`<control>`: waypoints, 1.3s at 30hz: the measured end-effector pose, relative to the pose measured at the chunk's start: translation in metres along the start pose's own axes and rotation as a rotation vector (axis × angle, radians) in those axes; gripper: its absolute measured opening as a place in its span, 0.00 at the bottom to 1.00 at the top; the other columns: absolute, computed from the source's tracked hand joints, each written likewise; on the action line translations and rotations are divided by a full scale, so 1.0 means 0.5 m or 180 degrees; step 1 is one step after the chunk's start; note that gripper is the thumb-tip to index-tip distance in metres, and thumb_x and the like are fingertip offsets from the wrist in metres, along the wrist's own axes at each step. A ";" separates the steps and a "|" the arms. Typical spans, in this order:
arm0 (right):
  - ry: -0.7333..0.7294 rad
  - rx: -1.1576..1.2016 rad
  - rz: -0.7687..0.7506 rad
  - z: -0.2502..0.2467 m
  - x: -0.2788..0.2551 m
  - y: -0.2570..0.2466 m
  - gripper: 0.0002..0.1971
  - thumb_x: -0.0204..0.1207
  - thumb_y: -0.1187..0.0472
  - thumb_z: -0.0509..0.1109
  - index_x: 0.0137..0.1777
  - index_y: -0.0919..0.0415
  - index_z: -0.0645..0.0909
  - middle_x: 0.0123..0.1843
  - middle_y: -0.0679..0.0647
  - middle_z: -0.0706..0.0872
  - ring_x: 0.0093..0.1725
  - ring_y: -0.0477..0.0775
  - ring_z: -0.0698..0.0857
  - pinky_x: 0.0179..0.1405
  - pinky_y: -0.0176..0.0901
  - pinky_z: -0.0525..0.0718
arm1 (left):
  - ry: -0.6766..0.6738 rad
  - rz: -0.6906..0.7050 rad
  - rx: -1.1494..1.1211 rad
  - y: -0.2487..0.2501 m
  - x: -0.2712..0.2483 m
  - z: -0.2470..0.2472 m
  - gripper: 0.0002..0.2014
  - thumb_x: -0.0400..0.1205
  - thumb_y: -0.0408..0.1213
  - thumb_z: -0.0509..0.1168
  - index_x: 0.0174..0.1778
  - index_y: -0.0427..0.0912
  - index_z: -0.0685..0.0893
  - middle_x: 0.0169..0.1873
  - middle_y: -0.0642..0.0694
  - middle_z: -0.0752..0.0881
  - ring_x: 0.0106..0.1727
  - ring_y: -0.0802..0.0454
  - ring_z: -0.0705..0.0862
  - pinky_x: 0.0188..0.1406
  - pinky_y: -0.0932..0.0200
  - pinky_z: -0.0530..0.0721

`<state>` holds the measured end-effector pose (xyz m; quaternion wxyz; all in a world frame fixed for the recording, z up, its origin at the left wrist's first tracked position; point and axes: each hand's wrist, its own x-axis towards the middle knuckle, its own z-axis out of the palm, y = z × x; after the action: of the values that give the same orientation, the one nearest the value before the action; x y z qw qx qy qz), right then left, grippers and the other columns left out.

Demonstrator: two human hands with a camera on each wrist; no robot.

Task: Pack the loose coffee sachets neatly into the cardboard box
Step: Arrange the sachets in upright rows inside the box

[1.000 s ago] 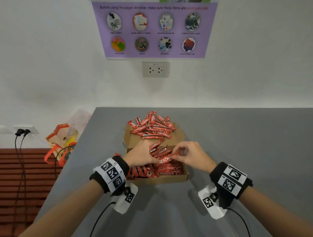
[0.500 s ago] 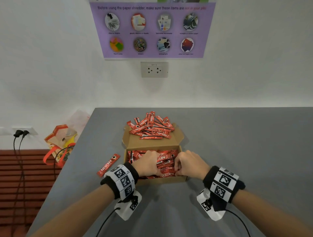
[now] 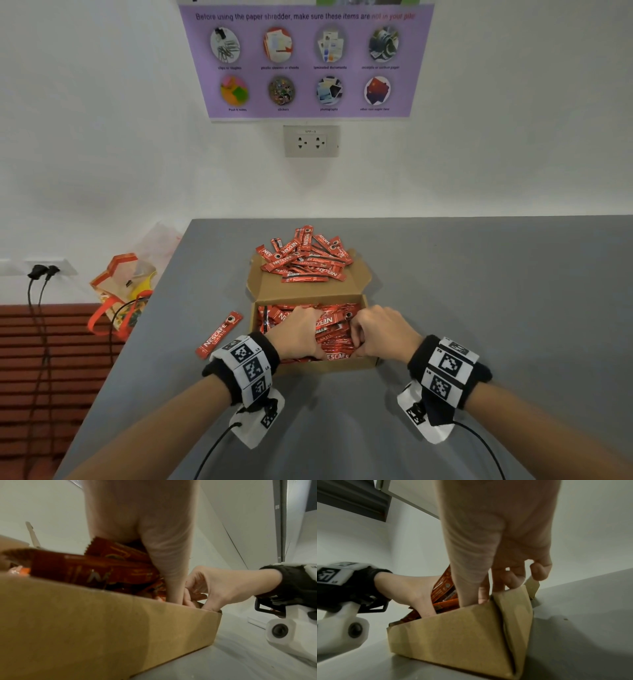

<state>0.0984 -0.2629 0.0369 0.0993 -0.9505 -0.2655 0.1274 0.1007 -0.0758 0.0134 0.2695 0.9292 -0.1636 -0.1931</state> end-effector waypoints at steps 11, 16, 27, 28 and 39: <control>0.0777 0.1314 -0.0138 -0.029 0.014 0.016 0.24 0.75 0.47 0.70 0.70 0.51 0.71 0.50 0.44 0.81 0.38 0.38 0.79 0.42 0.35 0.79 | 0.0525 0.0068 -0.0795 0.042 -0.027 -0.069 0.15 0.73 0.38 0.75 0.53 0.44 0.82 0.43 0.47 0.89 0.33 0.52 0.88 0.32 0.63 0.87; 0.1157 0.1723 -0.0292 -0.041 0.028 -0.012 0.19 0.75 0.54 0.72 0.63 0.53 0.74 0.45 0.44 0.83 0.36 0.40 0.80 0.38 0.30 0.79 | 0.0418 0.0306 -0.1338 0.058 -0.033 -0.087 0.19 0.71 0.32 0.77 0.57 0.42 0.81 0.47 0.46 0.88 0.23 0.57 0.85 0.25 0.65 0.84; 0.1369 0.1713 -0.0089 -0.046 0.029 0.013 0.05 0.68 0.63 0.79 0.36 0.62 0.86 0.33 0.44 0.84 0.32 0.38 0.81 0.36 0.25 0.78 | 0.1343 0.0062 -0.1639 0.036 -0.040 -0.087 0.08 0.78 0.42 0.70 0.37 0.42 0.82 0.19 0.55 0.83 0.20 0.62 0.80 0.29 0.66 0.81; 0.1433 0.1715 -0.0074 -0.046 0.026 0.017 0.05 0.68 0.64 0.79 0.34 0.61 0.86 0.34 0.44 0.84 0.32 0.38 0.80 0.36 0.25 0.78 | 0.1528 0.0037 -0.1586 0.036 -0.041 -0.089 0.08 0.79 0.42 0.68 0.37 0.43 0.83 0.21 0.56 0.84 0.19 0.64 0.78 0.28 0.68 0.79; 0.2043 0.1674 -0.0221 -0.028 0.011 0.013 0.11 0.66 0.73 0.75 0.32 0.56 0.81 0.38 0.45 0.83 0.37 0.40 0.80 0.39 0.24 0.78 | 0.1170 0.0037 -0.1439 0.041 -0.036 -0.102 0.09 0.72 0.41 0.76 0.46 0.49 0.85 0.39 0.56 0.88 0.45 0.61 0.86 0.51 0.65 0.81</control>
<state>0.1101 -0.2671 0.0474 0.4207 -0.8747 -0.2114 -0.1153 0.1037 -0.0624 0.0697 0.4960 0.8639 -0.0702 -0.0515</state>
